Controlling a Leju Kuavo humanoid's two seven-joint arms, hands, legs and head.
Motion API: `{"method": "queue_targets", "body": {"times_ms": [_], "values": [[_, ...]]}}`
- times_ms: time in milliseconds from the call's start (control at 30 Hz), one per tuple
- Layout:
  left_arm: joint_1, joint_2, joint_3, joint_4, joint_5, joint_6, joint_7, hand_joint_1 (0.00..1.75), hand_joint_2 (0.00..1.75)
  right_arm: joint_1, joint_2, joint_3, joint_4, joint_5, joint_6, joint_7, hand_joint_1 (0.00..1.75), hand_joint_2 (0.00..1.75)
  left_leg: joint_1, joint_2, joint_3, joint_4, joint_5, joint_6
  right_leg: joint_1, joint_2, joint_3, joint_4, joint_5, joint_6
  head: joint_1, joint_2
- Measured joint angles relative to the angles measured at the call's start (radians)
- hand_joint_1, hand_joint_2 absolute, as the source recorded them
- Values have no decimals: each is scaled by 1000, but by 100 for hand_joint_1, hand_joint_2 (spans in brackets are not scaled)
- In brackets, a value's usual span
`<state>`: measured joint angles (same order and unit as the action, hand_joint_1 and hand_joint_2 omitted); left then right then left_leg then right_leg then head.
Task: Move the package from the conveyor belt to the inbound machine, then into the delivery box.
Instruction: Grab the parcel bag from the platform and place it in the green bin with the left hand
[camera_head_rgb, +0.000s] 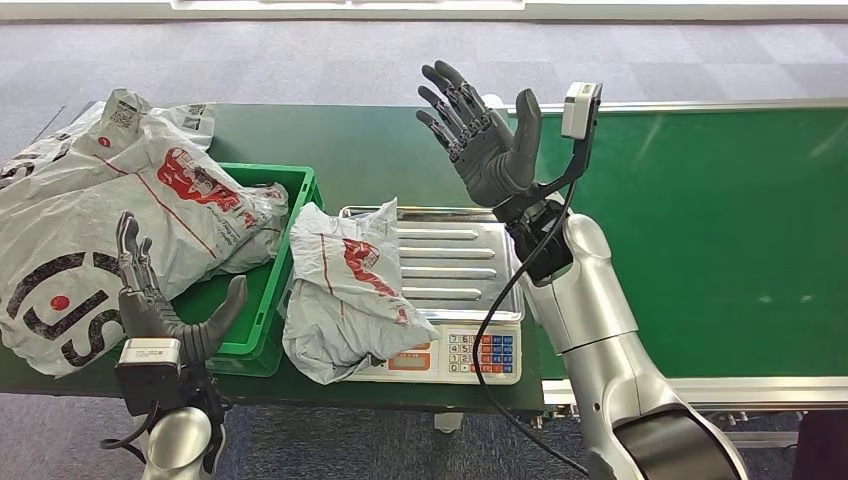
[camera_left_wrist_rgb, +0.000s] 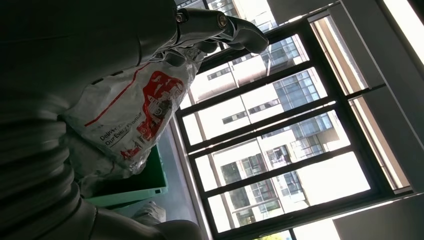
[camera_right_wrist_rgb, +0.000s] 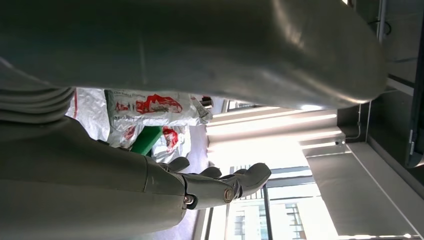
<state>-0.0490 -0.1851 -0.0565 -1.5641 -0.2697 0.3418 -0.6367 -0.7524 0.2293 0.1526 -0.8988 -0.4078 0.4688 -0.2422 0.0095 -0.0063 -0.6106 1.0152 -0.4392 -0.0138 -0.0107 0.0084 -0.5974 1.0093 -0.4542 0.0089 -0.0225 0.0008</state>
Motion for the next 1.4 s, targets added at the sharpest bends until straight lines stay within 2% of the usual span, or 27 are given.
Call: {"method": "queue_targets", "body": {"times_ms": [1400], "values": [[-2, 4, -1, 5, 0, 1, 0, 0, 175, 2, -3, 0, 0, 0, 0, 0, 0, 0, 0, 0, 0, 0, 0, 0, 0, 0, 0, 0, 0, 0, 0, 0]]}}
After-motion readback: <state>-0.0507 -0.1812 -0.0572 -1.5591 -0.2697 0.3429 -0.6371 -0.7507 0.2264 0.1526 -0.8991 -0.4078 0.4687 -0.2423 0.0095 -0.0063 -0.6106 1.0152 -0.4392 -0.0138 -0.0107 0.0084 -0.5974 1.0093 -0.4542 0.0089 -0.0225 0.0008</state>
